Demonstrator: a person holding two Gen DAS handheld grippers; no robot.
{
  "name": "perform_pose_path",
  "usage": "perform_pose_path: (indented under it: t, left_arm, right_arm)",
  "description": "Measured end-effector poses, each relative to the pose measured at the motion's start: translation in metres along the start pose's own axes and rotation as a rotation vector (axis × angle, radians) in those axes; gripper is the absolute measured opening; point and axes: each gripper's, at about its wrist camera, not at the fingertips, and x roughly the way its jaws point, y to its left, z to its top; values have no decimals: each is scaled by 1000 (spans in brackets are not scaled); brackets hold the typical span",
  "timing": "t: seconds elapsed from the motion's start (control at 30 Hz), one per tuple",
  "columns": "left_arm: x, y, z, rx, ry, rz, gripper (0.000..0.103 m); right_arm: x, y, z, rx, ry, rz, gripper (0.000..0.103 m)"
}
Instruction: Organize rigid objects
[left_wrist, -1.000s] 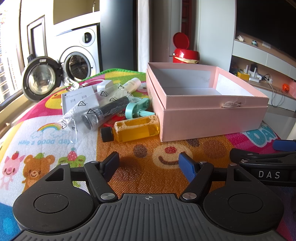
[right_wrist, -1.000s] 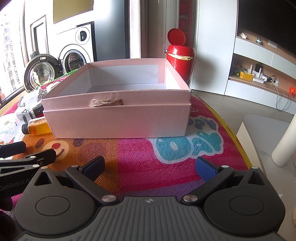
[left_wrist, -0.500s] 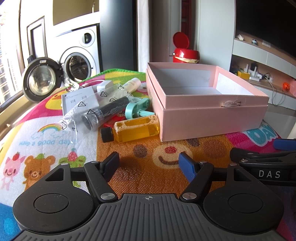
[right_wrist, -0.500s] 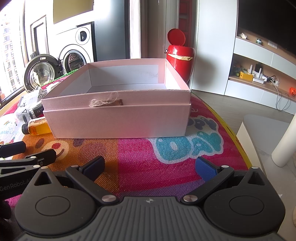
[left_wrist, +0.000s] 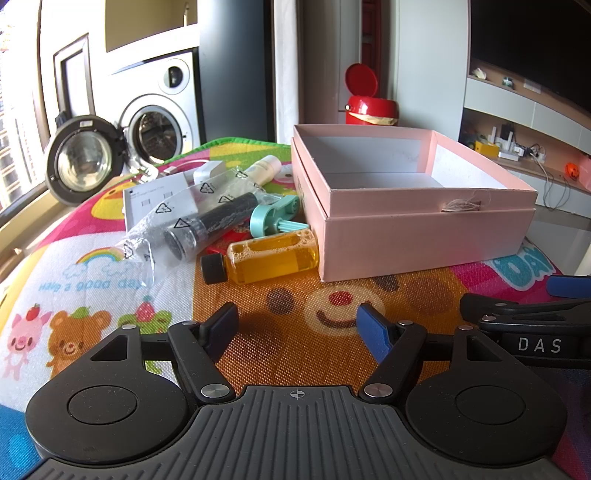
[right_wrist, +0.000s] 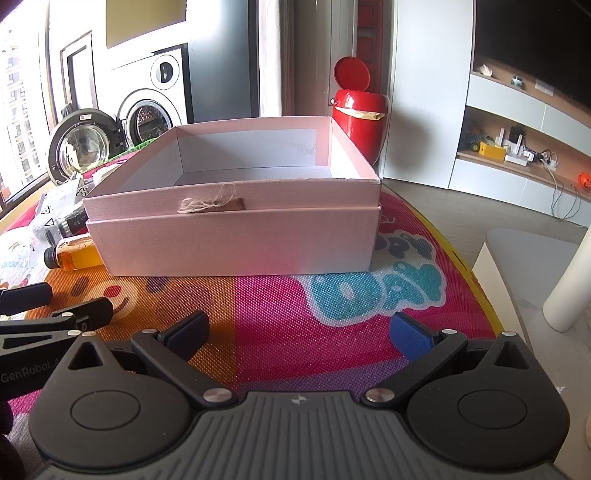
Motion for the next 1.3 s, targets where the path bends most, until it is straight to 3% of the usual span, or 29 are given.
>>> perform_pose_path:
  t: [0.53,0.73,0.8,0.83,0.9,0.97,1.1,1.2,1.3]
  left_arm:
    - [0,-1,0,1,0,1,76]
    - [-1,0,0,-2,0,-2,76]
    - [-4,3,1,-7,-4,-19,72]
    - [-6,6,1,3,-2,-46,63]
    - [-11,20,7,26,-1,-153,53]
    - [-16,34,15,78,-24,-210,53]
    - [-11,47,39,304,-50,-237,53]
    - [2,49,53,414,-14,-276,53]
    - [21,48,59,458,63,-299,53]
  right_arm:
    - [0,-1,0,-2,10,5,103]
    - [0,-6,7,-12,81,44,103]
    - [0,-4,8,-32,94,39,103]
    - [0,-4,9,-27,101,41,103]
    - [1,-3,9,-39,105,38,103]
    - [0,-3,8,-38,101,40,103]
    - [0,-4,8,-35,92,42,103]
    - [-1,-5,7,-39,88,48,103]
    - [-2,-5,6,-42,87,50,103]
